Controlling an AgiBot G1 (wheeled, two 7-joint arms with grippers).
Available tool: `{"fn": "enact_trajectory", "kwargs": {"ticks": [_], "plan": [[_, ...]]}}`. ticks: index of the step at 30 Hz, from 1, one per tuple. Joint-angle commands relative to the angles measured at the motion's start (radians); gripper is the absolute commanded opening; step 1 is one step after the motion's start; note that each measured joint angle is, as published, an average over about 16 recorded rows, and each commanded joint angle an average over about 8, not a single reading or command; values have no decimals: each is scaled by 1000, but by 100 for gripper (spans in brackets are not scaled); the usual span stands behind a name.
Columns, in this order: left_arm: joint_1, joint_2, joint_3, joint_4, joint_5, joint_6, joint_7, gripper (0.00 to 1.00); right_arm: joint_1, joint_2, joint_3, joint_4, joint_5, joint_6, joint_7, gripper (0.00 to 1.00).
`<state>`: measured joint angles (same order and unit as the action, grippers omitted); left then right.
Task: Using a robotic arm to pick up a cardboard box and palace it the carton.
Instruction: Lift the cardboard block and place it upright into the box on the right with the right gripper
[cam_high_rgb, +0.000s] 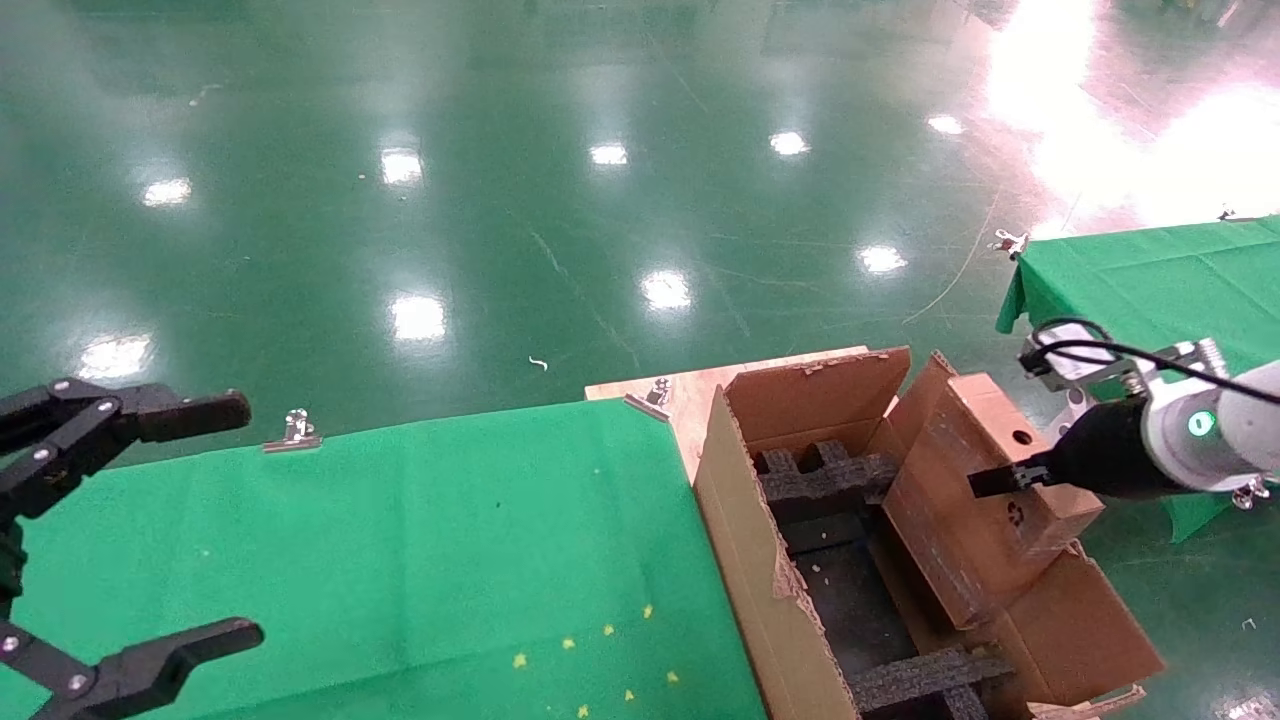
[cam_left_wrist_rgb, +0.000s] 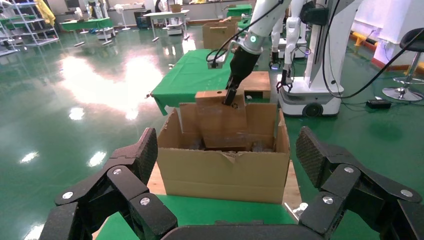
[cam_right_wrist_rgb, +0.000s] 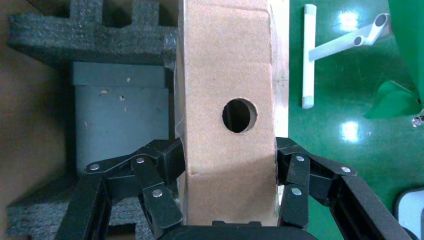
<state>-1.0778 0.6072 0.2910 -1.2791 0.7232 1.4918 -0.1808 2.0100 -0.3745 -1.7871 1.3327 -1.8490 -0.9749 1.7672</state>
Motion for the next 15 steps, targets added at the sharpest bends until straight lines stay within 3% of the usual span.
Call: {"fn": "enact_trajectory", "kwargs": {"ticks": [1, 15], "plan": [[0, 0, 0, 0, 0, 0, 0, 100, -15, -6, -6, 0, -10, 17, 10, 0], [0, 0, 1, 0, -1, 0, 0, 100, -157, -60, -45, -90, -11, 174, 44, 0]]}}
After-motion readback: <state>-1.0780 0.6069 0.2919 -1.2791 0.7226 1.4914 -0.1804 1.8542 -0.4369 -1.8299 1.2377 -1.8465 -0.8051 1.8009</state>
